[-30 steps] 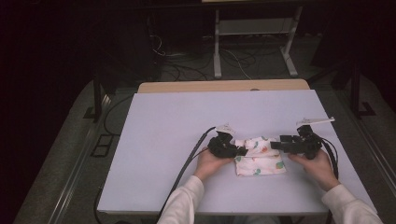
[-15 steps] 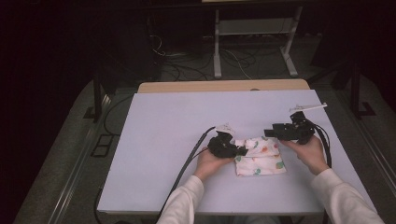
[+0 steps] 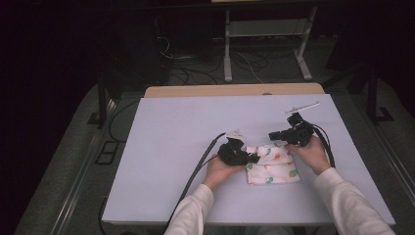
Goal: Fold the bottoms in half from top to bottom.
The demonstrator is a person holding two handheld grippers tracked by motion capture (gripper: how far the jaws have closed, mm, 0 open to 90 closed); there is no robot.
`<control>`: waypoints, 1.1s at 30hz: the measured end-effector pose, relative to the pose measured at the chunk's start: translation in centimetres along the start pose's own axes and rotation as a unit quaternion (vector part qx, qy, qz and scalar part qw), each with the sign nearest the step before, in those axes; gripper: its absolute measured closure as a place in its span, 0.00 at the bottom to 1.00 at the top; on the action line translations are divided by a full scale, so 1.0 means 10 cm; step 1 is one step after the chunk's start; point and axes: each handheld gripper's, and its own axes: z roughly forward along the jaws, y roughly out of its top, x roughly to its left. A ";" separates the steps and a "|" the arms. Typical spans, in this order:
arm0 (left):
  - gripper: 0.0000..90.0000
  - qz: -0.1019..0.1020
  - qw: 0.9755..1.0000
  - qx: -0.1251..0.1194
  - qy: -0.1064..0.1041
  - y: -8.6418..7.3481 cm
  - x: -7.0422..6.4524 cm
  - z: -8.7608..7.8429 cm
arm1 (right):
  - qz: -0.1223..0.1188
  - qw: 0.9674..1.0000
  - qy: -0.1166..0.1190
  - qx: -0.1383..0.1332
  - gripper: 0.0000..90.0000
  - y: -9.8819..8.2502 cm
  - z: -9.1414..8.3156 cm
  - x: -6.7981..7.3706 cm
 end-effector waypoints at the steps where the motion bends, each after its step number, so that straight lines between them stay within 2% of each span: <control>1: 0.96 0.001 1.000 0.000 0.000 0.00 0.00 0.00 | 0.001 1.000 0.001 0.004 0.98 0.00 0.02 0.00; 7: 0.95 -0.001 1.000 -0.002 -0.001 0.00 -0.01 0.00 | 0.006 1.000 0.017 0.020 0.98 0.02 0.10 -0.04; 16: 0.95 -0.001 1.000 -0.001 -0.002 0.00 0.00 0.01 | 0.011 0.999 0.024 0.046 0.98 0.02 0.23 -0.09; 22: 0.94 -0.009 1.000 0.001 -0.011 -0.01 0.00 0.01 | 0.014 0.997 0.028 0.069 0.98 0.02 0.29 -0.10; 26: 0.81 -0.021 0.999 0.002 -0.032 -0.01 0.00 0.01 | 0.007 0.996 0.039 0.084 0.98 0.02 0.30 -0.09; 30: 0.70 -0.020 0.999 0.000 -0.036 0.00 -0.01 -0.02 | 0.011 0.995 0.048 0.085 0.98 0.02 0.25 -0.08; 33: 0.58 -0.022 0.999 -0.015 -0.036 0.02 -0.01 -0.05 | 0.009 0.995 0.055 0.088 0.98 0.02 0.22 -0.07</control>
